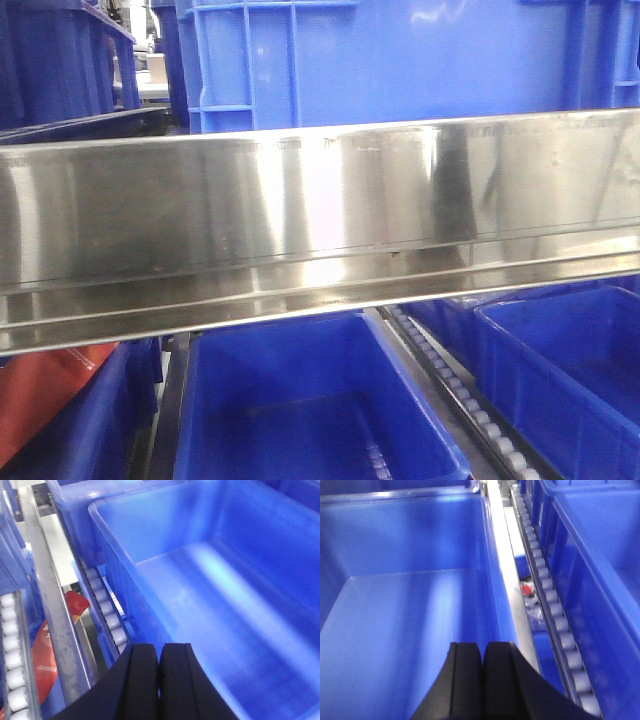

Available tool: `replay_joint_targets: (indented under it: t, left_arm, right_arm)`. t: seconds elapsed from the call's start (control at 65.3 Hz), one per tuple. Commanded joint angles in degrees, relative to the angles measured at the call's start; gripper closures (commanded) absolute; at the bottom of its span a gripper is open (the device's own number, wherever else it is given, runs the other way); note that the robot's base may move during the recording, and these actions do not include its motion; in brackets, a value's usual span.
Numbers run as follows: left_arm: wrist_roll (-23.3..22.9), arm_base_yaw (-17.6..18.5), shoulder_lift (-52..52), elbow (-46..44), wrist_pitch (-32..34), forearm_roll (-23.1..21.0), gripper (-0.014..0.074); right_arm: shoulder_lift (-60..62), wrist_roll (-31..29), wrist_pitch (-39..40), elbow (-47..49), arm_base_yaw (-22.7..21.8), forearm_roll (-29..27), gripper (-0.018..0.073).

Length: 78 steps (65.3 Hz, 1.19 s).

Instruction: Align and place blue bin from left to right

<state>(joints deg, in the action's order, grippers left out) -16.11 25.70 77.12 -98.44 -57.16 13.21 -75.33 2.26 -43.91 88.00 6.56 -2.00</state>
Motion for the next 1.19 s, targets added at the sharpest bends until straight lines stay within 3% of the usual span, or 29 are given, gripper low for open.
replay_joint_targets:
  t: [0.0, 0.276, 0.781, 1.18]
  left_arm:
    - [0.4, 0.3, -5.6, 7.3, 7.5, 0.0, 0.0611]
    - [0.9, 0.3, -26.6, 31.1, 24.3, 0.0, 0.0611]
    - [1.0, 0.3, -62.4, 63.5, 31.0, -2.6, 0.0611]
    - [1.0, 0.3, -72.6, 67.8, 31.2, -2.5, 0.0611]
  right_arm:
    - [7.3, -0.3, 7.1, -8.5, 0.0, 0.1, 0.0638]
    - [30.0, -0.3, 15.4, -28.8, 0.0, 0.1, 0.0638]
    - [64.3, -3.3, 16.6, -56.9, 0.0, 0.1, 0.0638]
    - [68.0, -3.3, 17.6, -61.2, 0.0, 0.1, 0.0638]
